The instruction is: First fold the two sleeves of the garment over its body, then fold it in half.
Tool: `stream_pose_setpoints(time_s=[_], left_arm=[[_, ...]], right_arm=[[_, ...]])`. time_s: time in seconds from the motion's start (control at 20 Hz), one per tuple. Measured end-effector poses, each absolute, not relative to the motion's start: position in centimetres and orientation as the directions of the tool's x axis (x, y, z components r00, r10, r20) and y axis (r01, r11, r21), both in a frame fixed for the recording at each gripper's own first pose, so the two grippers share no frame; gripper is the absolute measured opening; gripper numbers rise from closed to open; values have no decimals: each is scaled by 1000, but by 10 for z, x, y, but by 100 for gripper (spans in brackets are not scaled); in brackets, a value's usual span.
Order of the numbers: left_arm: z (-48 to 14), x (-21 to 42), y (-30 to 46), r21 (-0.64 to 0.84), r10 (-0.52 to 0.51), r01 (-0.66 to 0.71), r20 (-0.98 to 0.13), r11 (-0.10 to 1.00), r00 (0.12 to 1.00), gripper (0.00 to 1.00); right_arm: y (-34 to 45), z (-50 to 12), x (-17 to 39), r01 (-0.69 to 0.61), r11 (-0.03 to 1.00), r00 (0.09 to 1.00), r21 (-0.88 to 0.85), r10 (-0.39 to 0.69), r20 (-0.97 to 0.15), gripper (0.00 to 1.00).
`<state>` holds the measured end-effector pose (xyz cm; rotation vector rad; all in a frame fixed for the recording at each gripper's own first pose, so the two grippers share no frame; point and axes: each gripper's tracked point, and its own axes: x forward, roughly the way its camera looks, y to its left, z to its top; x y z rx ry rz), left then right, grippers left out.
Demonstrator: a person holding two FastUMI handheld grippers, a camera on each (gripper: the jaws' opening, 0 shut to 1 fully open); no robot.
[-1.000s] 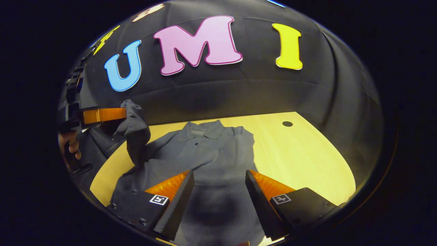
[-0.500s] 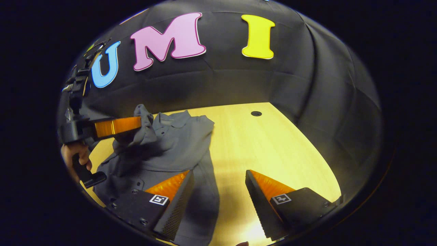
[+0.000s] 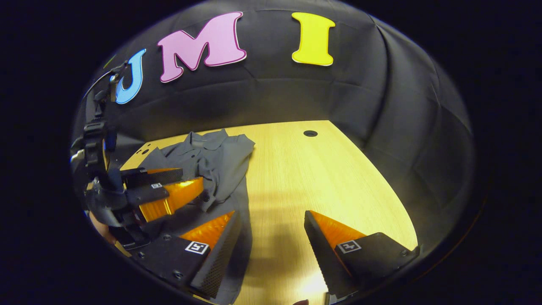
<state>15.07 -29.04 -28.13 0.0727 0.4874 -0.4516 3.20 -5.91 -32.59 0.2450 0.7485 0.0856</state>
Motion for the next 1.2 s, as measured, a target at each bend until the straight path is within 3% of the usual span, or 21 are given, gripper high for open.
stream_pose_setpoints(time_s=[0.4, 0.6, 0.9, 1.2], left_arm=[[-241, 72, -213, -81, -394, 406, -470, 910, 790, 87], [-225, 36, -151, -186, -405, 360, -463, 914, 789, 89], [-249, -14, -6, -89, -225, 212, -555, 973, 801, 89], [-302, -59, 92, -22, -95, 108, -671, 994, 735, 89]], right_arm=[[-24, -301, 7, -37, 952, 695, 303, 242, -677, 94], [-11, -294, -20, -48, 953, 671, 299, 253, -697, 94], [4, -304, -79, -33, 961, 610, 275, 237, -756, 94], [20, -336, -123, -6, 966, 531, 258, 222, -818, 94]])
